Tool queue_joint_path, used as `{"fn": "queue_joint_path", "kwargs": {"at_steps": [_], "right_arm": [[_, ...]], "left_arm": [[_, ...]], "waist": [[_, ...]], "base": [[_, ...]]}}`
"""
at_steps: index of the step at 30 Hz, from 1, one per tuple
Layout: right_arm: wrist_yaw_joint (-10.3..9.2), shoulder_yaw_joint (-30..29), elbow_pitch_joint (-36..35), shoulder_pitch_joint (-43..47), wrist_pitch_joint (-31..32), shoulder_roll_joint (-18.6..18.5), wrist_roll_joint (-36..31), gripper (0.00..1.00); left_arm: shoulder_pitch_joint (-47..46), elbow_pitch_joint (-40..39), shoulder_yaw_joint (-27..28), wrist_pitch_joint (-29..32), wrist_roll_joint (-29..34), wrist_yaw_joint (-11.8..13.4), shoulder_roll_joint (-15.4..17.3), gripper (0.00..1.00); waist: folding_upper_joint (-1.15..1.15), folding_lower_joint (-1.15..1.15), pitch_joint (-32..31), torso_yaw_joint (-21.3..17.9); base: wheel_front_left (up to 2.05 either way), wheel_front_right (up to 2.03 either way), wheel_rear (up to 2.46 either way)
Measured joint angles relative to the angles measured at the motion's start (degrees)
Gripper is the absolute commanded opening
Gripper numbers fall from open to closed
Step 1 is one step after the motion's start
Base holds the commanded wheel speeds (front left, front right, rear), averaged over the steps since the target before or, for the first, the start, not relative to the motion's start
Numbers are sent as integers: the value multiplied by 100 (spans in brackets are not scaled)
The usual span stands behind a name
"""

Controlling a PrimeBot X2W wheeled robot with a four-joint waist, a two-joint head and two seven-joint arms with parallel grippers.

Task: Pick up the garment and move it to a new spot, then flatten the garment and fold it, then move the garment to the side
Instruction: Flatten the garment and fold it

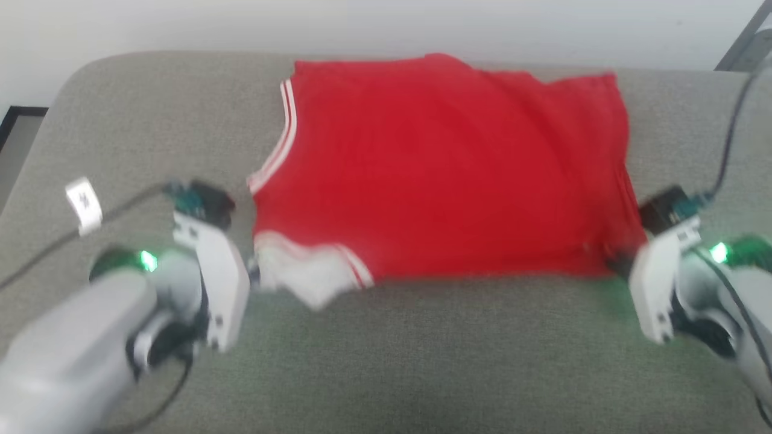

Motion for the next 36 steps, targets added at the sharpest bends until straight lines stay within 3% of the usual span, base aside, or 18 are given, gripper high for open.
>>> {"fn": "queue_joint_path", "kwargs": {"at_steps": [10, 17, 22, 25, 30, 36], "right_arm": [[-1, -366, -1750, 1513, 782, -920, 635, 0], [0, -975, -2464, 2241, 1104, -1069, 639, 0], [5, -1564, -2657, 2397, 1144, -868, 182, 0], [4, -1956, -2708, 2301, 1162, -644, -146, 0], [2, -2383, -2677, 1851, 1291, -177, -719, 0], [0, -2503, -2173, 1128, 1328, 387, -1296, 0]], "left_arm": [[1288, -2394, -93, 345, -381, 1464, 1163, 0], [1551, -3175, -103, 497, -499, 1898, 1660, 0], [1171, -3329, 116, 341, -153, 1935, 1831, 0], [824, -3273, 198, 313, 121, 1823, 1829, 0], [80, -2754, 263, 282, 601, 1336, 1555, 0], [-644, -1479, 191, 309, 877, 688, 911, 0]], "waist": [[0, 0, 13, -92], [0, 0, 127, -179], [0, 0, 187, -262], [0, 0, 211, -326], [0, 0, 286, -427], [0, 0, 477, -521]], "base": [[0, 0, 0], [0, 0, 0], [0, 0, 0], [0, 0, 0], [0, 0, 0], [0, 0, 0]]}}
